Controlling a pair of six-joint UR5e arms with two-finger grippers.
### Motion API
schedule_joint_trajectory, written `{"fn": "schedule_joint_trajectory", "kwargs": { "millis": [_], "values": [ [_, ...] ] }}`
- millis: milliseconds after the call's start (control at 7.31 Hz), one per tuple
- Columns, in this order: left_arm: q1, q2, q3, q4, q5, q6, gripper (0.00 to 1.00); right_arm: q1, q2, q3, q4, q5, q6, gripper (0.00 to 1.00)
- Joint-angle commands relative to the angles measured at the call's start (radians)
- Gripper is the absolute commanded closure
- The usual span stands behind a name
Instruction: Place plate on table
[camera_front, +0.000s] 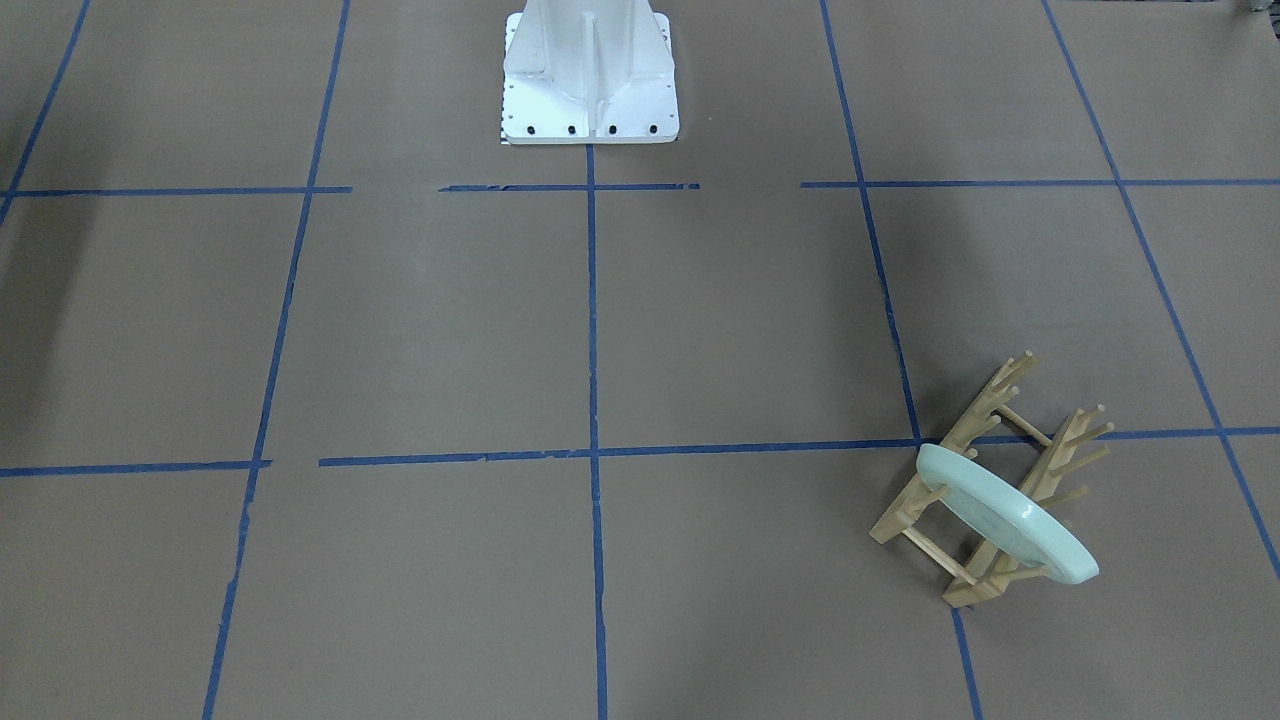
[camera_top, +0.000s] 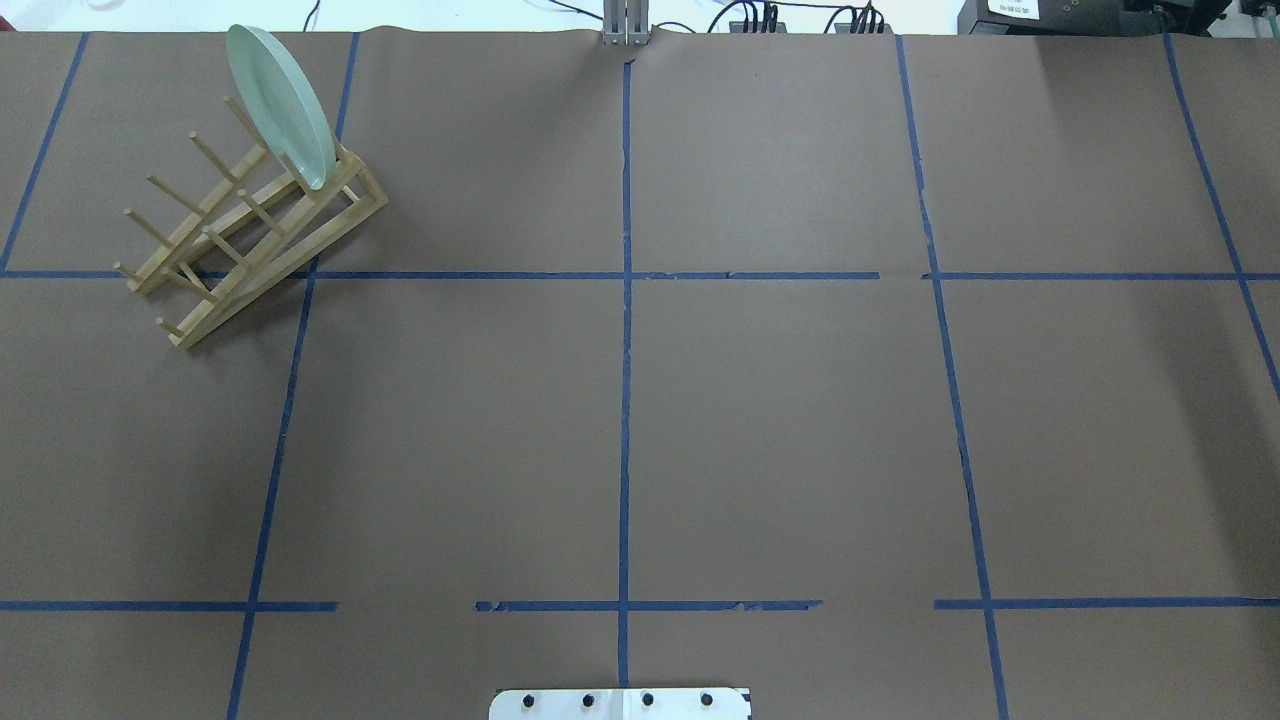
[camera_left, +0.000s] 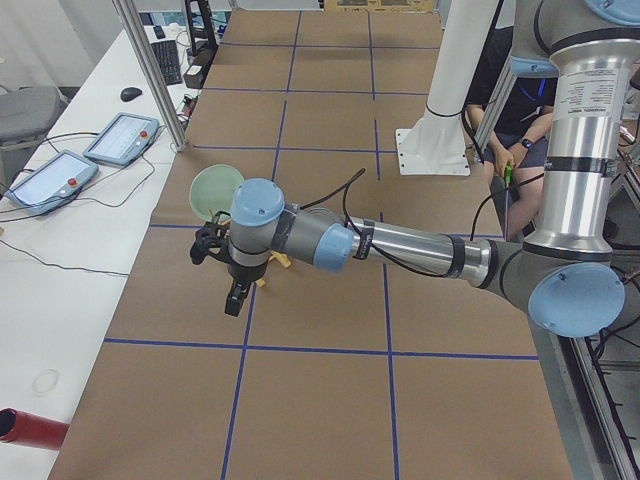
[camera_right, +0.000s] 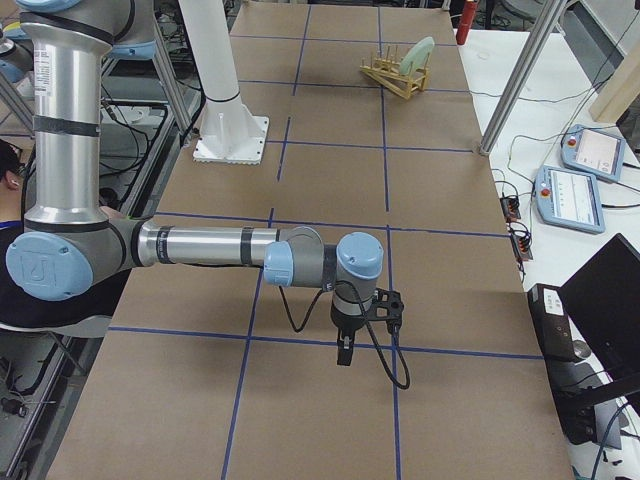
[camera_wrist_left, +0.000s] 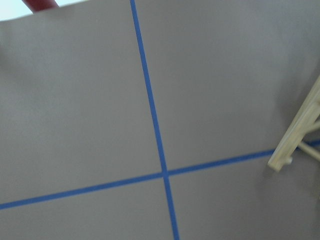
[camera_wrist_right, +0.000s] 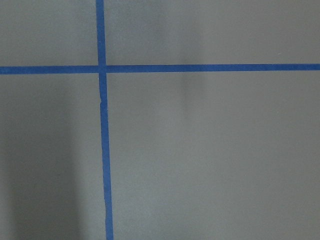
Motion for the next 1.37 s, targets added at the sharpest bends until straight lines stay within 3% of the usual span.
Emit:
{"fn": "schedule_joint_trajectory", "kwargs": {
  "millis": [0,274,547,684,958,1232],
  "values": [
    [0.008,-0.122,0.019,-0.072,-0.002,-0.450,0.00,0.000,0.000,0.000,0.000,0.000,-0.001,0.00],
    [0.071,-0.123,0.054,-0.430,-0.001,-1.043,0.00,0.000,0.000,0.000,0.000,0.000,0.001,0.00],
    [0.129,-0.195,0.188,-0.760,-0.001,-1.464,0.00,0.000,0.000,0.000,0.000,0.000,-0.001,0.00],
    [0.202,-0.221,0.212,-0.821,0.005,-1.559,0.00,0.000,0.000,0.000,0.000,0.000,0.001,0.00],
    [0.328,-0.316,0.243,-0.814,0.018,-1.618,0.00,0.000,0.000,0.000,0.000,0.000,-0.001,0.00],
    [0.399,-0.384,0.308,-0.818,0.165,-1.658,0.00,0.000,0.000,0.000,0.000,0.000,0.001,0.00]
  ]
}}
